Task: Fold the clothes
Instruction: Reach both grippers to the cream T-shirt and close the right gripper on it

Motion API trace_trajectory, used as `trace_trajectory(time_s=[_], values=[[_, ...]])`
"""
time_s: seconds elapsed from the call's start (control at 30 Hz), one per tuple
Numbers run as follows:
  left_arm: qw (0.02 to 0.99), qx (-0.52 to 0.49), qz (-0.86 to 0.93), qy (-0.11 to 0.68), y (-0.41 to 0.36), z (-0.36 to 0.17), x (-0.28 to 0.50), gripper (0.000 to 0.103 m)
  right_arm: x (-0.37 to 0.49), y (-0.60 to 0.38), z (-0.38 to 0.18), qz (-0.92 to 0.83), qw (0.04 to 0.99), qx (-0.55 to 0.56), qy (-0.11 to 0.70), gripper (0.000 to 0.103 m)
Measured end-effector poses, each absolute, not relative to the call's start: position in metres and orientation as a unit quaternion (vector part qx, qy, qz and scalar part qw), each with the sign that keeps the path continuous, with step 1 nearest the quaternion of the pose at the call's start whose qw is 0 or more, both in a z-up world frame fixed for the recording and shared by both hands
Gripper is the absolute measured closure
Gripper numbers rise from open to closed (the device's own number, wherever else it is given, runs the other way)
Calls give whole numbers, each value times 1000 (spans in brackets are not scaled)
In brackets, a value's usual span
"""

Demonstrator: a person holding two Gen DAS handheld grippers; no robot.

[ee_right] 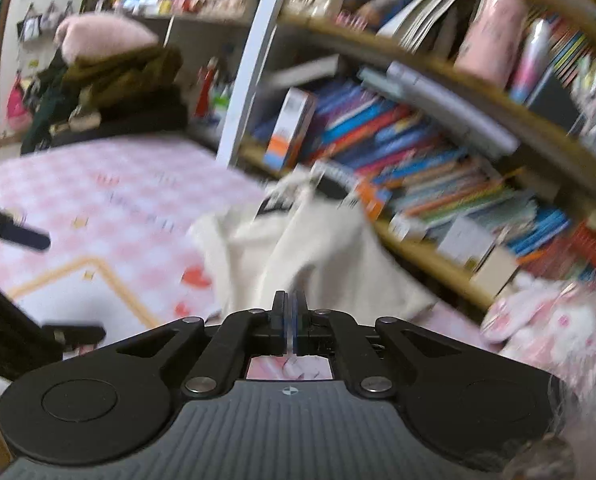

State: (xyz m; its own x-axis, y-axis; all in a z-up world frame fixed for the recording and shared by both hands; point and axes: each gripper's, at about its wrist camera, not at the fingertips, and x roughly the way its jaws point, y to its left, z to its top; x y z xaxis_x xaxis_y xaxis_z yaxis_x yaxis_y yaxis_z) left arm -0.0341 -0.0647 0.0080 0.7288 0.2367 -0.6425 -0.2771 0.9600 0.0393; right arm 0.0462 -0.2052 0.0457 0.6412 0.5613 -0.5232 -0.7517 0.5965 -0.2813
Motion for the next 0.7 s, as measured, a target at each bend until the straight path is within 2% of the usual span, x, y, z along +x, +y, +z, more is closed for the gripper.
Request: trace_trajectory(time_s=[0.07,0.1,0.13,0.17,0.2,0.6,0.63,0.67,0.7], values=[[929,-33,139,341,-60,7,-34,0,49,-198,34,380,865,-250,212,96],[929,-34,140,341,-57,7,-33,0,50,-193,29,382,861,-254,219,81],[929,-33,140,340,-54,7,-32,0,52,-189,24,383,859,-256,225,60],[930,-33,140,339,-51,7,-30,0,54,-184,20,384,856,-259,230,54],[930,-33,140,339,-49,7,-29,0,58,-179,17,386,854,-260,233,53],[938,-11,145,316,-9,5,-12,0,99,-95,-33,382,827,-329,249,53],[937,-11,143,317,-7,3,-9,0,102,-92,-34,376,830,-330,246,56],[938,-11,139,318,-5,2,-6,0,106,-90,-34,369,831,-335,245,64],[939,-8,135,317,-6,1,-3,0,109,-88,-35,363,833,-341,243,96]])
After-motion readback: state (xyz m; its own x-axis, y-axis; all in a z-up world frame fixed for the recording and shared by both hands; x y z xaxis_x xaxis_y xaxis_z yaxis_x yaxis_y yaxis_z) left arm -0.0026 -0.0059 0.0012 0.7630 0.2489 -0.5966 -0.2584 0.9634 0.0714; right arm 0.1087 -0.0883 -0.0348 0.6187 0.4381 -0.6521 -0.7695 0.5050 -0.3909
